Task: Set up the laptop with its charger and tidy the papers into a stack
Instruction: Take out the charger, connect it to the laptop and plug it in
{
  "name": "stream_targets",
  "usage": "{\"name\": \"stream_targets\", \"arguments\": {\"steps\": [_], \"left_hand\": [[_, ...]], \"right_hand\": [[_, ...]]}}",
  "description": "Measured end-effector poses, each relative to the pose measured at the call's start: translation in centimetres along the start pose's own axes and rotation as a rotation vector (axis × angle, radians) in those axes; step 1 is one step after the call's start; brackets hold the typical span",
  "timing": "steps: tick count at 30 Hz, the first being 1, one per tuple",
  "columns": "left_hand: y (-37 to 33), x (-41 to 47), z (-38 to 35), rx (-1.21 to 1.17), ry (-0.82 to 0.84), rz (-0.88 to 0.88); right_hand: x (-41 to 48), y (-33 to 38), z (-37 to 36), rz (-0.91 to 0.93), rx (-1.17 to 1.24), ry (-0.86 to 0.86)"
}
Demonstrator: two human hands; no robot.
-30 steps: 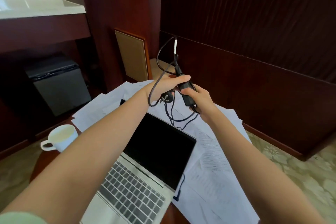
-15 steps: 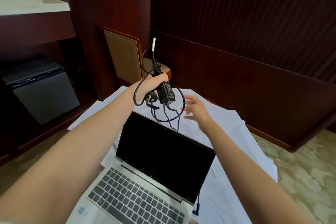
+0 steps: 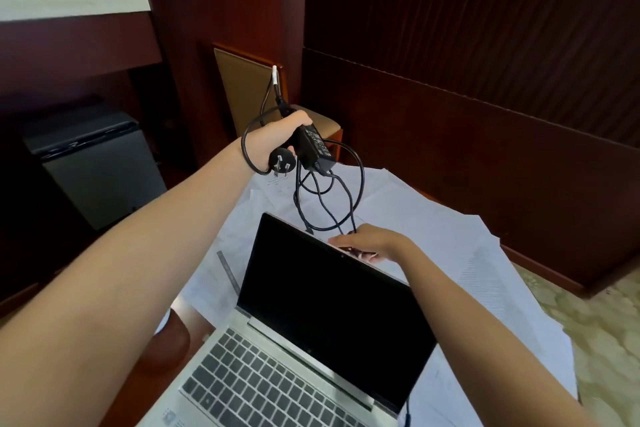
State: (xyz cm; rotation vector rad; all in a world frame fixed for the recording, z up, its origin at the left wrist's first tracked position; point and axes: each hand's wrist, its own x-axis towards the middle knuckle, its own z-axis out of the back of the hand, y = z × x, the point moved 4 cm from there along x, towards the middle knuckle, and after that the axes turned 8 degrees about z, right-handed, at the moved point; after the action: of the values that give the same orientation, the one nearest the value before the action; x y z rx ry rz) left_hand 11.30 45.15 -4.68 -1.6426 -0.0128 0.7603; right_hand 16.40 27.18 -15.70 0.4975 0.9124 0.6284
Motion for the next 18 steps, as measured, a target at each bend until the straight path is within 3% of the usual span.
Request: {"name": "stream_targets", "arguments": {"steps": [7,11,14,18], "left_hand": [[1.5,5.4,4.4,0.084,0.085,0.123],[2.7,7.3,6.7,0.09,0.16,0.195],[2.7,7.7,7.4,0.038,0.247,0.212],[2.4,8.6,8.5,0.006,0.224,0.193]], "right_hand": [[1.9,1.8,2.3,0.199,-0.351,-0.29],[2.1,5.3,3.2,0.26,-0.201,-0.579],[2.4,7.2,2.6,0.234,-0.03,-0.631],[3.1,10.0,1.2,0.223,0.117,-0.621]]}}
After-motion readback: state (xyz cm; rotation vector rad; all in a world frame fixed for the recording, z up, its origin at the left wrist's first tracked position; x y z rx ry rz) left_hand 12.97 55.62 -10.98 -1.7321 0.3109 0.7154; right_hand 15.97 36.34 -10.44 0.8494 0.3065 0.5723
